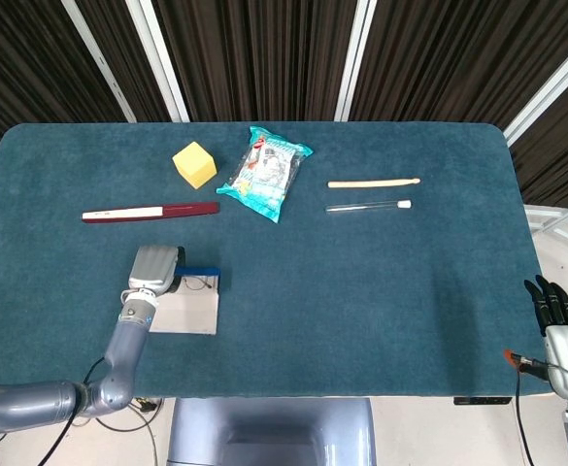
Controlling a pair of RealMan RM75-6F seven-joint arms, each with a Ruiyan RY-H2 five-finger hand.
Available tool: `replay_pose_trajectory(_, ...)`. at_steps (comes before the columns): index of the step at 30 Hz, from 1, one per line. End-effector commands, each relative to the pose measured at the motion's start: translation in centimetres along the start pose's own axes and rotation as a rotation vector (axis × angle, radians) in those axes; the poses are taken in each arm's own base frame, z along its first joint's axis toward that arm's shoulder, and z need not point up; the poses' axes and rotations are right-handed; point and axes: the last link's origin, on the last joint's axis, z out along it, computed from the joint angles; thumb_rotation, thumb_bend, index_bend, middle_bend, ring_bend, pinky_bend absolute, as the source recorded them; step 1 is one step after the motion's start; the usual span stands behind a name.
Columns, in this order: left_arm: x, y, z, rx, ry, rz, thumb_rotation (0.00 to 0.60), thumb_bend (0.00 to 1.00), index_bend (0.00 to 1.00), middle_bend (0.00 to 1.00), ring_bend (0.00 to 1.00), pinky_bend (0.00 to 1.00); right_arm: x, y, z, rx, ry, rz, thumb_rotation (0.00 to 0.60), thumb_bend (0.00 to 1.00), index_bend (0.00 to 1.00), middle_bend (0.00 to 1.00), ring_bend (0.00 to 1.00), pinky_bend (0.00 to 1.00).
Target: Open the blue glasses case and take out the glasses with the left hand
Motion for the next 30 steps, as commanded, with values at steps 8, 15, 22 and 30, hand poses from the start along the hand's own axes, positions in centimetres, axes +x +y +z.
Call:
replay_pose_trajectory(8, 0.3, -0.5, 2.1, 0.027, 0.025, -0.018, 0.600, 0.39, 0.56, 1.00, 0.89, 0.95, -0.1, 0.0, 0.1, -0.004, -0.002, 0.000, 0.600, 0.18, 0.00, 0.00, 0.00, 0.18)
replay_pose_trajectory(15, 0.3, -0.5, 2.8, 0.019, 0.026, -0.015, 0.600, 0.39, 0.55, 1.00, 0.89, 0.95, -0.1, 0.0, 0.1, -0.007, -0.004, -0.002, 0.600, 0.18, 0.00, 0.00, 0.00, 0.18)
replay_pose_trajectory(22, 0.0, -0.5, 2.8, 0.011, 0.023, -0.010, 0.600, 0.39, 0.55, 1.00, 0.89, 0.95, -0.1, 0.0, 0.1, -0.008, -0.002, -0.003, 0.600, 0.18, 0.00, 0.00, 0.00, 0.18)
replay_pose_trajectory(30, 0.1, -0.4, 2.8, 0.007, 0.026, -0.007, 0.600, 0.39, 0.55, 1.00, 0.89, 0.95, -0.1, 0.0, 0.1, -0.008, -0.001, -0.003, 0.600, 0.18, 0.00, 0.00, 0.00, 0.18)
